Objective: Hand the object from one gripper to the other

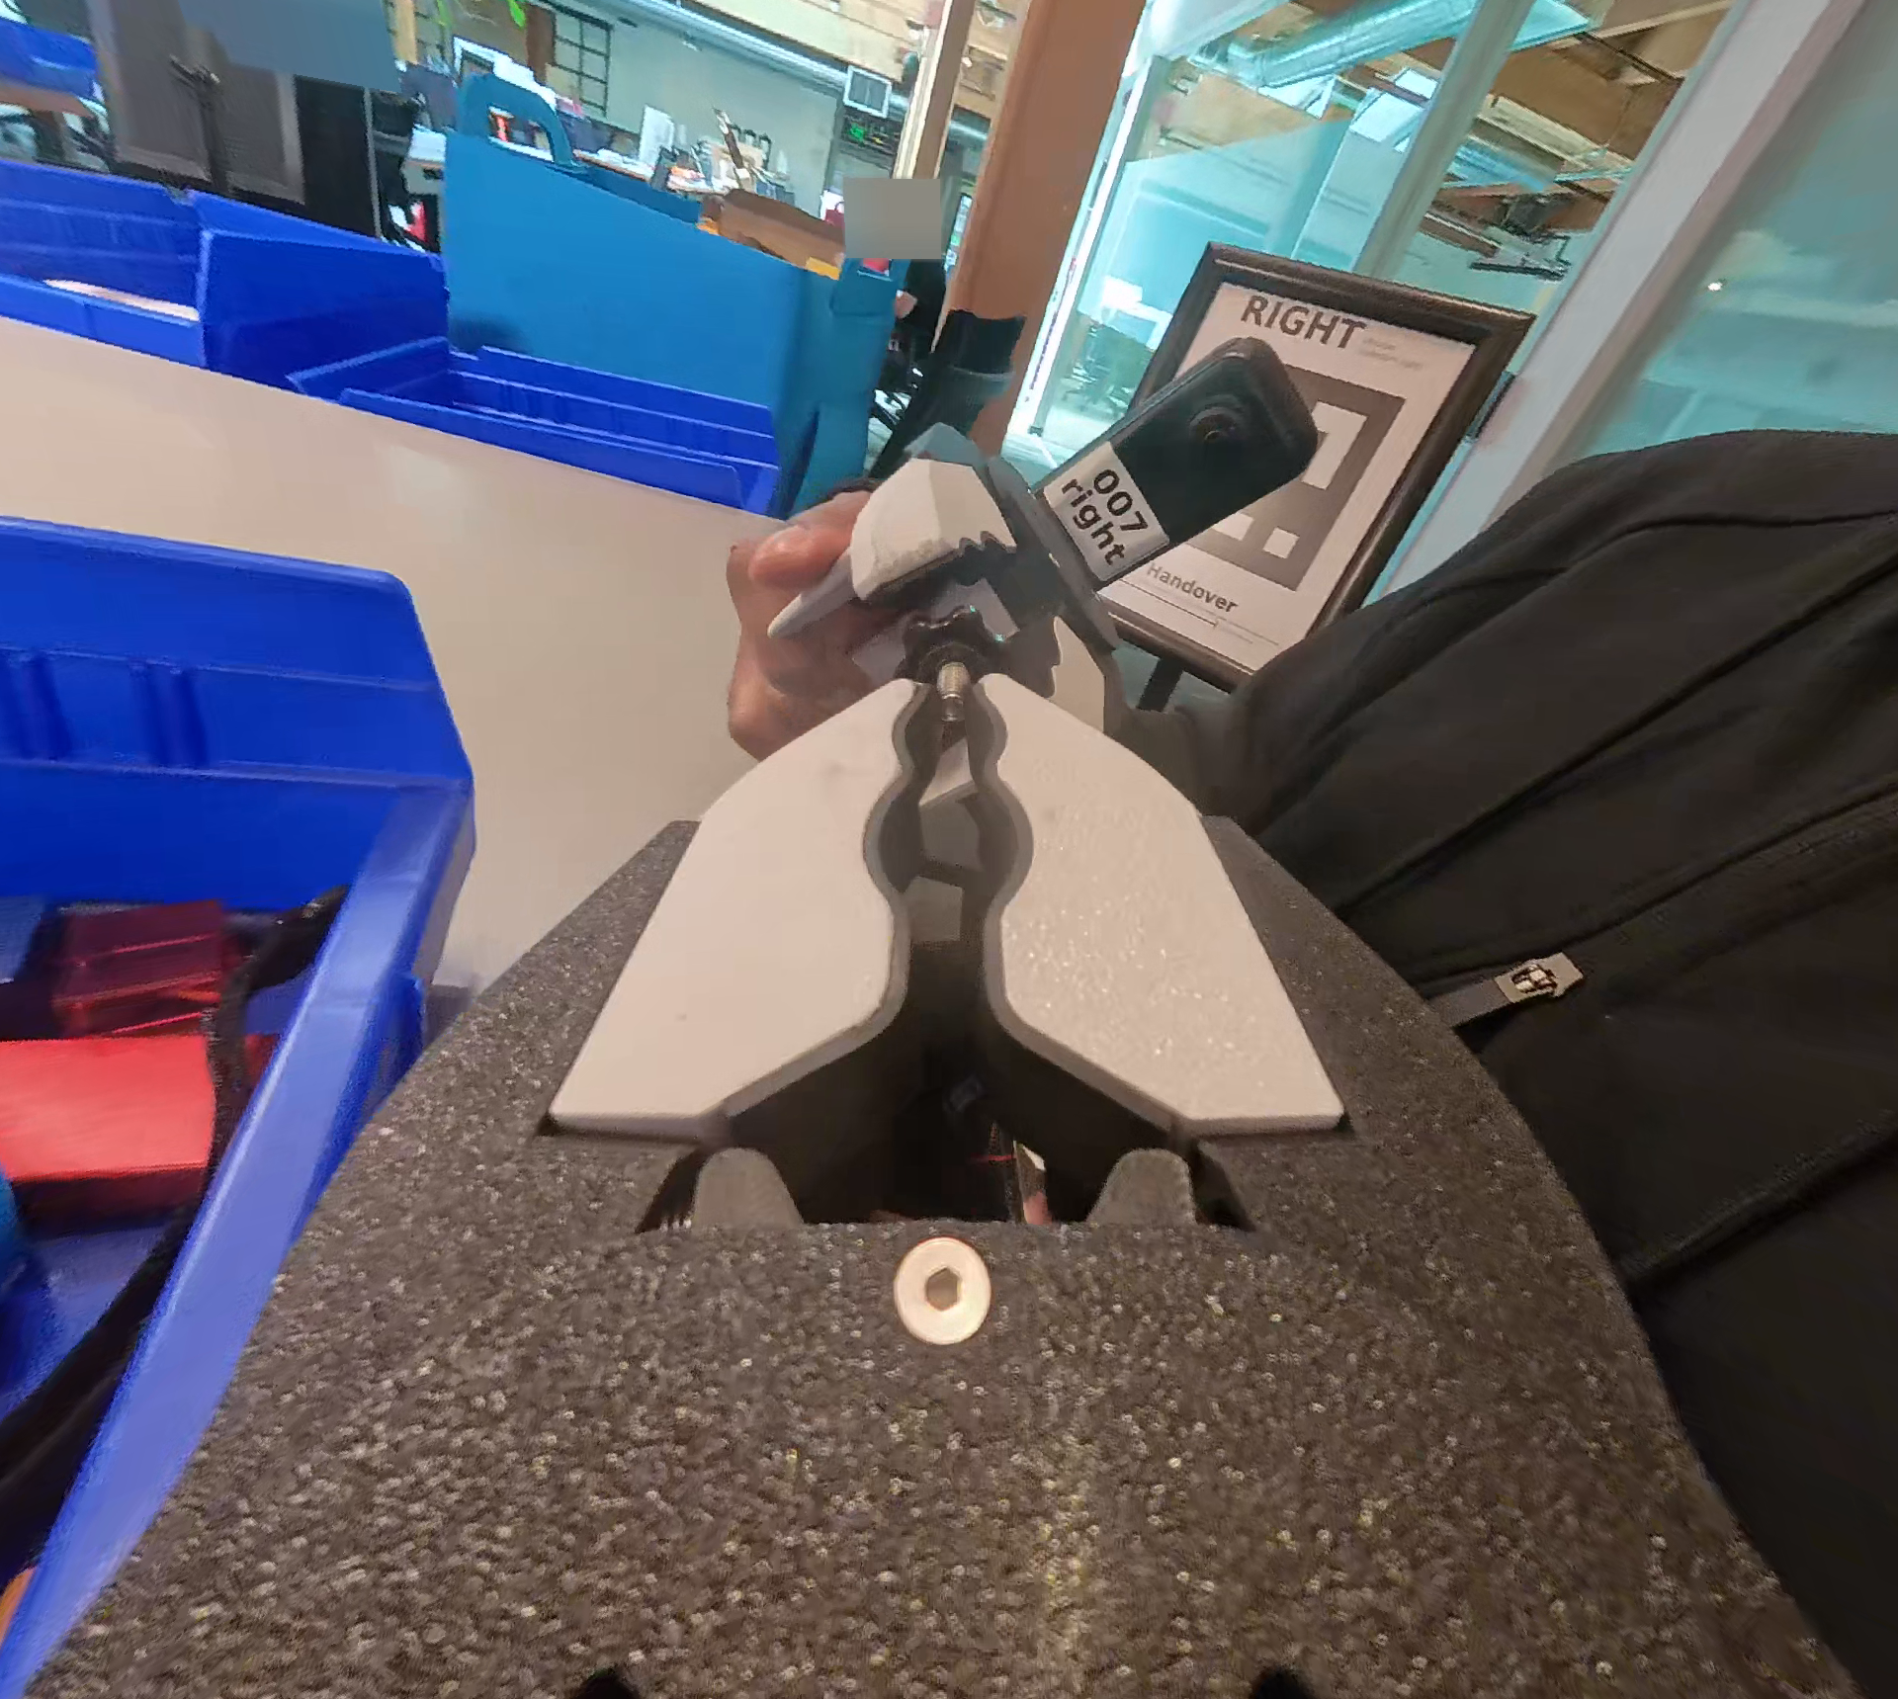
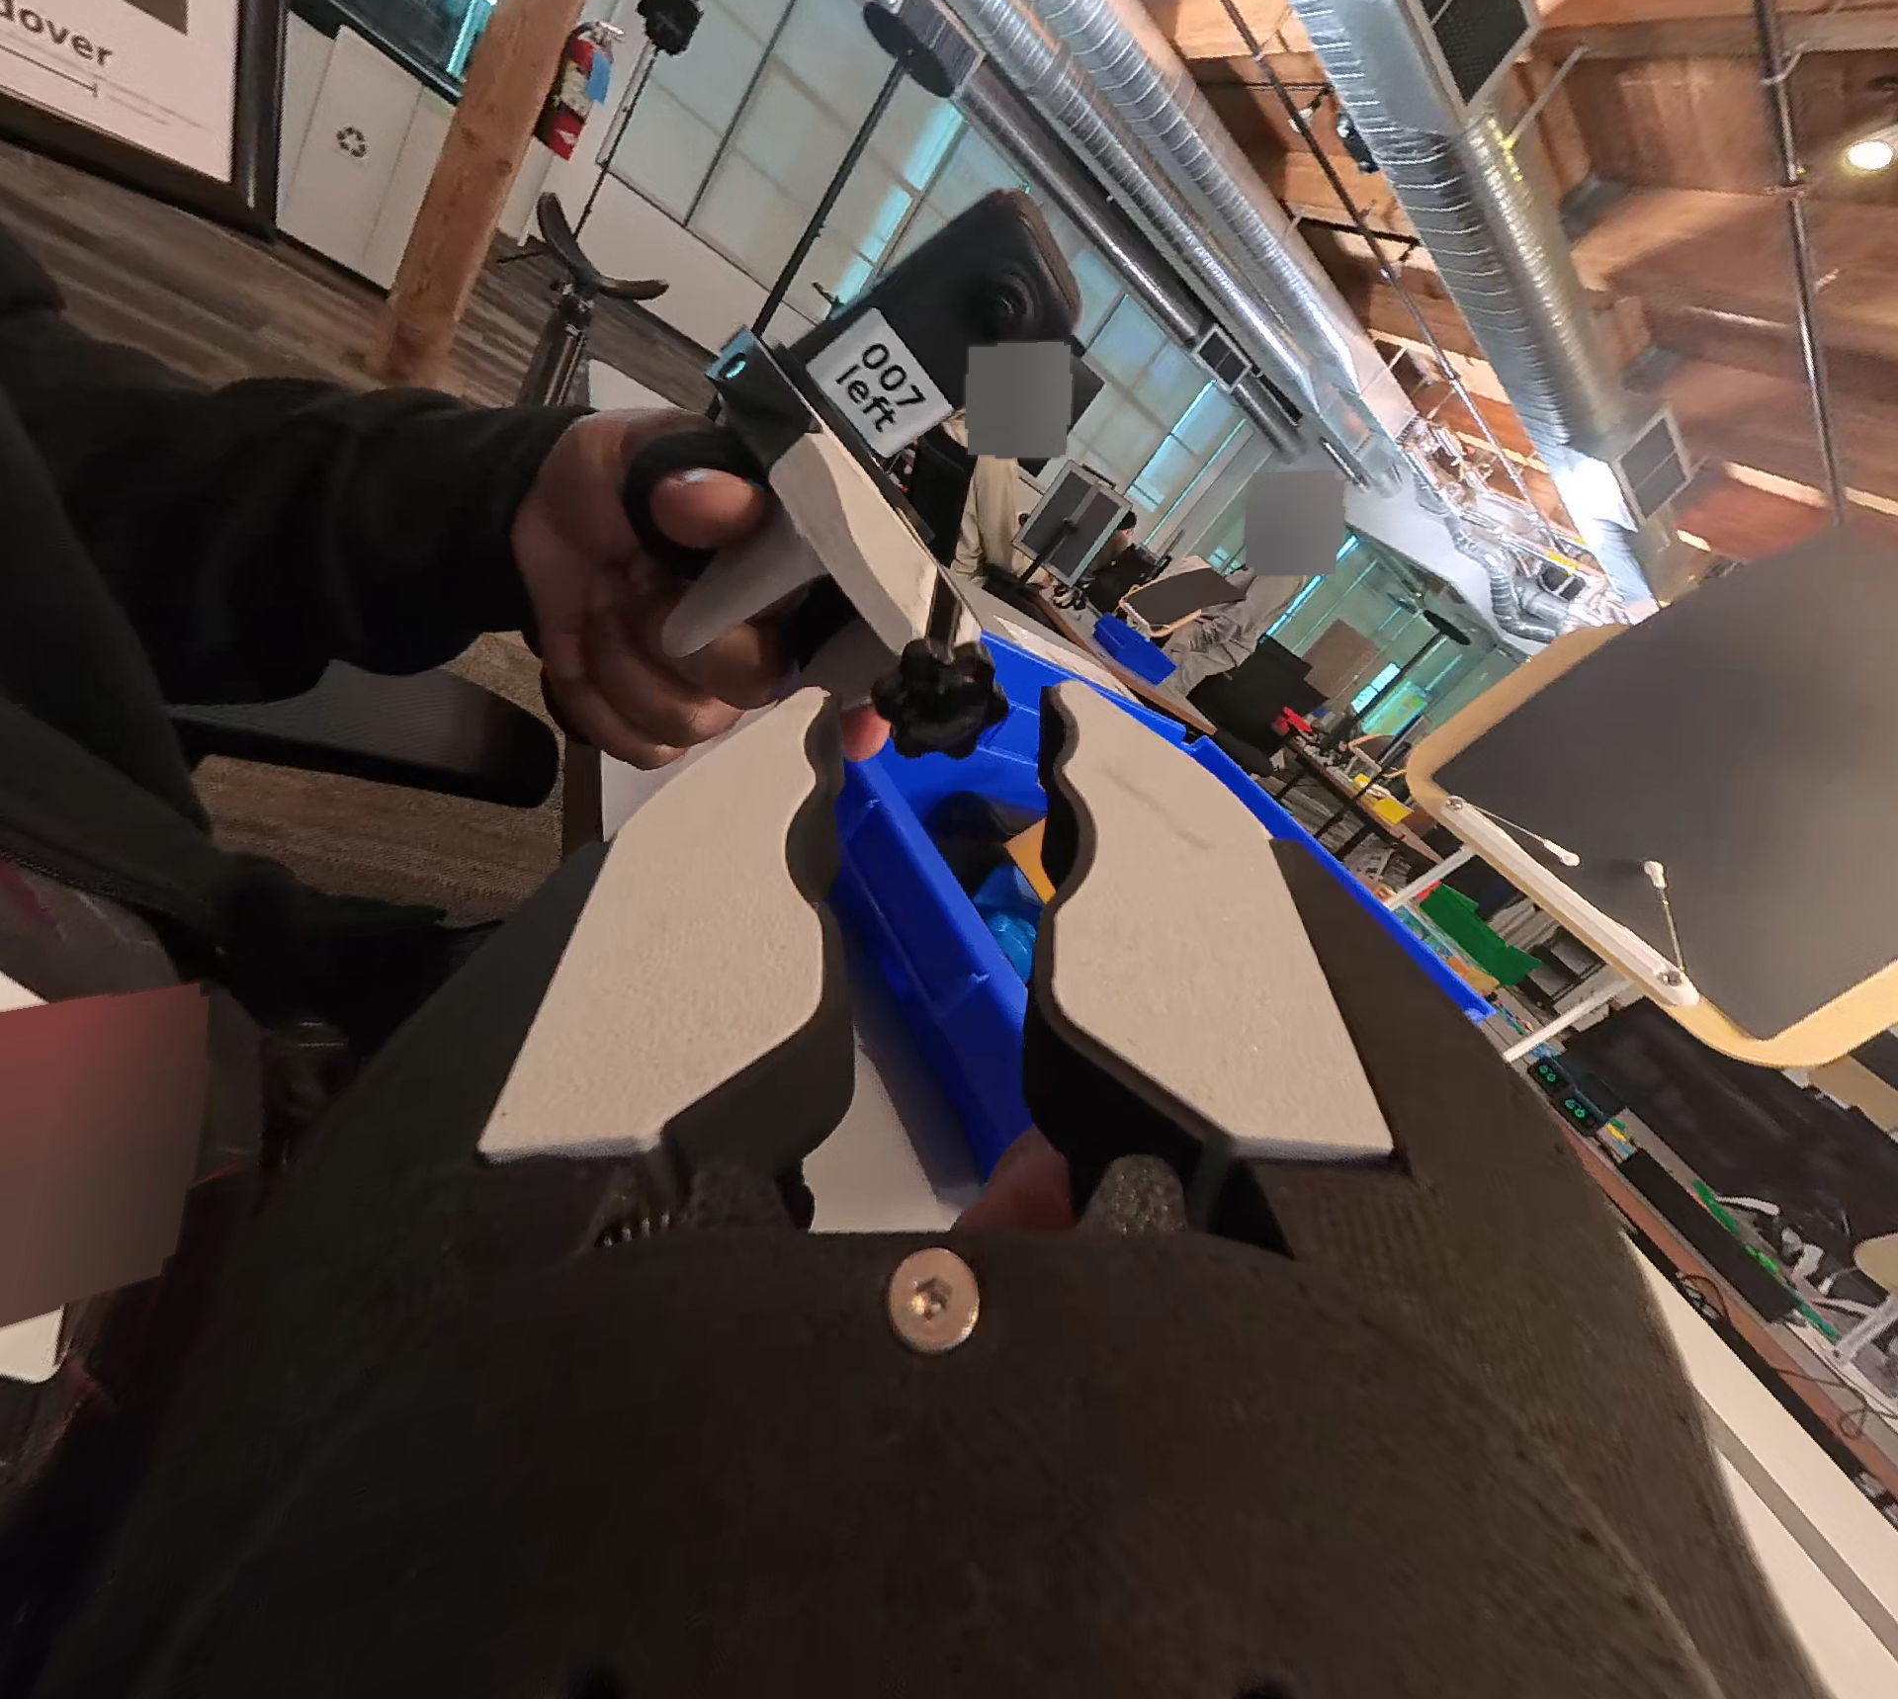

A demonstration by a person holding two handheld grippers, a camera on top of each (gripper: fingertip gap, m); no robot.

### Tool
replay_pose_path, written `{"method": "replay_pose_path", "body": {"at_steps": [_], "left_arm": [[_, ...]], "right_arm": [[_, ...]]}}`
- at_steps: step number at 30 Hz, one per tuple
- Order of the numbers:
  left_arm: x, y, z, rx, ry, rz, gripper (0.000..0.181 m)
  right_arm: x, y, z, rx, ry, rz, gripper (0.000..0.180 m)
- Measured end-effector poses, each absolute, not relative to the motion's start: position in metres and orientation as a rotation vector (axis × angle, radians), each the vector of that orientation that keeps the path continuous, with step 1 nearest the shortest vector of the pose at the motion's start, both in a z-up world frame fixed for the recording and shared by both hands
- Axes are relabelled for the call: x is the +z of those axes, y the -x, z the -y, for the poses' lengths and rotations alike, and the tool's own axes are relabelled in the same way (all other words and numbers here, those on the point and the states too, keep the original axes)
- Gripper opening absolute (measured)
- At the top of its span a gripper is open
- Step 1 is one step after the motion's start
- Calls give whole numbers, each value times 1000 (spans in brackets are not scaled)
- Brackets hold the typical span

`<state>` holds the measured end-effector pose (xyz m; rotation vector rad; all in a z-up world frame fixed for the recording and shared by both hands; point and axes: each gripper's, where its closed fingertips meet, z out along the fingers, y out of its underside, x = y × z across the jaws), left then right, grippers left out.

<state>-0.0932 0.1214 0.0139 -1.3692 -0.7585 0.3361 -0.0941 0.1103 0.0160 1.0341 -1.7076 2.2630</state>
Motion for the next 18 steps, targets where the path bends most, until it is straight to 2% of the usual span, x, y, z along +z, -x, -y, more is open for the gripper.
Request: {"method": "replay_pose_path", "body": {"at_steps": [3, 8, 11, 13, 18], "left_arm": [[10, 94, -125, 286, 1372, 770, 6], [12, 94, -122, 357, 1379, 736, 7], [17, 94, -113, 625, 1442, 644, 28], [20, 92, -106, 870, 1500, 550, 33], [24, 85, -111, 1238, 1584, 327, 29]], "right_arm": [[13, 93, -110, 2244, -1050, 1706, 25], [16, 96, -107, 2319, -984, 1793, 24], [22, 98, -107, 2467, -904, 1905, 24], [27, 96, -109, 2594, -862, 1986, 24], [24, 84, -111, 2797, -845, 2334, 24]]}}
